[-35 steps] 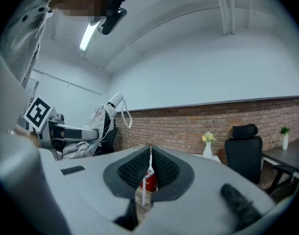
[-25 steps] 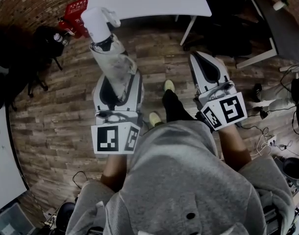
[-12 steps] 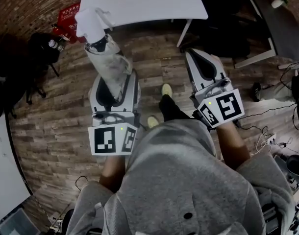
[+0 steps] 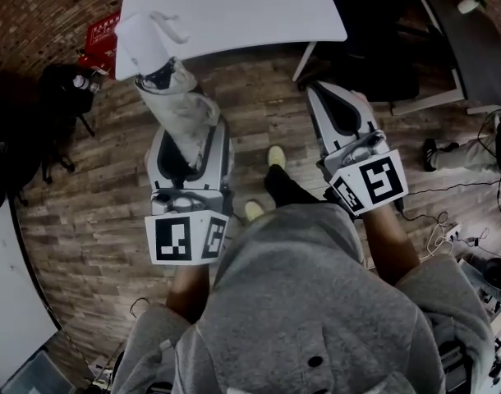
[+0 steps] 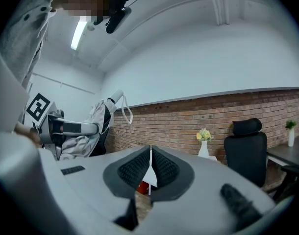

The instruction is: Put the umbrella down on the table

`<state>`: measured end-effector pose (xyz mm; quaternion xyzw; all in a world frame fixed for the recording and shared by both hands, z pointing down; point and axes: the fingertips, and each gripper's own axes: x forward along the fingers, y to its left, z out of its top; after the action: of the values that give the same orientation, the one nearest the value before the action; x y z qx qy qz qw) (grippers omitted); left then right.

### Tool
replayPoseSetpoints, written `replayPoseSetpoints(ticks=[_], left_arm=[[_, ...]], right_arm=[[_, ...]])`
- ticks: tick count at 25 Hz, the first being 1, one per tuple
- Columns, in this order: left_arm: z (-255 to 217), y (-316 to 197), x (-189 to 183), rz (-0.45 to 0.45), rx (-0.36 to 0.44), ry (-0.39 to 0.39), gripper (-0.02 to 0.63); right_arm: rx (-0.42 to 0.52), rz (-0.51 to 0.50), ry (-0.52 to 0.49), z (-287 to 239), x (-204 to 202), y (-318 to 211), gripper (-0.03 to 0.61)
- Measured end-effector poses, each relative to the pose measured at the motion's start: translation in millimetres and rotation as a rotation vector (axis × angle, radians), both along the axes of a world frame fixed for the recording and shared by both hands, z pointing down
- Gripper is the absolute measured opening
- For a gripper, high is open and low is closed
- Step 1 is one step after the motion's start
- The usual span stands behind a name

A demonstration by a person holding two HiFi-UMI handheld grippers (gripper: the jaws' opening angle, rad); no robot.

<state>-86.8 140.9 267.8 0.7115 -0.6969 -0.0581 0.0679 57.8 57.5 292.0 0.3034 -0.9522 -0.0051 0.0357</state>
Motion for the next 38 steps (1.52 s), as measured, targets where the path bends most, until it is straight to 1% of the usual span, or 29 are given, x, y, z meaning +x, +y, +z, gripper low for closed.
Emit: replayPoseSetpoints(ticks=[6,12,14,21,28,33,38], left_arm=[[-0.1,-46.0,1.5,-0.003,-0.003,-0.005,0.287],[-1.5,-103.9,-1.3,-0.021,-0.010,-0.019,0.287],[-4.5,-116.7,1.5,-0.022,-0.011,-0.023,0.287],[-8.0,-121.5,5.3,-0.014,-0.004,-0.011,0.287],[-9.6,-119.8,5.0,-0.025,-0.004,-0.011,0.287],[-7.4,-145.8,10.5,-0.041,-0.011,-0.010,0.287],[-9.7,-151.8,13.0,-0.052,0.000,-0.018,0.285]], right_arm=[[-0.008,-0.005,-0.009,2.7,-0.1,-47.5,0.031],[-0.020,-0.029,-0.019,7.3,-5.2,-107.4,0.031],[-0.021,-0.035,-0.019,5.8,-3.4,-119.6,0.031],[-0.014,-0.040,-0.020,1.7,-2.8,-125.5,0.031],[-0.010,-0.057,-0.025,-1.2,-6.8,-124.9,0.031],[-0.019,-0.075,-0.021,5.5,-2.6,-151.2,0.031],[-0.005,-0.084,-0.026,2.9,-0.3,-158.9,0.031]])
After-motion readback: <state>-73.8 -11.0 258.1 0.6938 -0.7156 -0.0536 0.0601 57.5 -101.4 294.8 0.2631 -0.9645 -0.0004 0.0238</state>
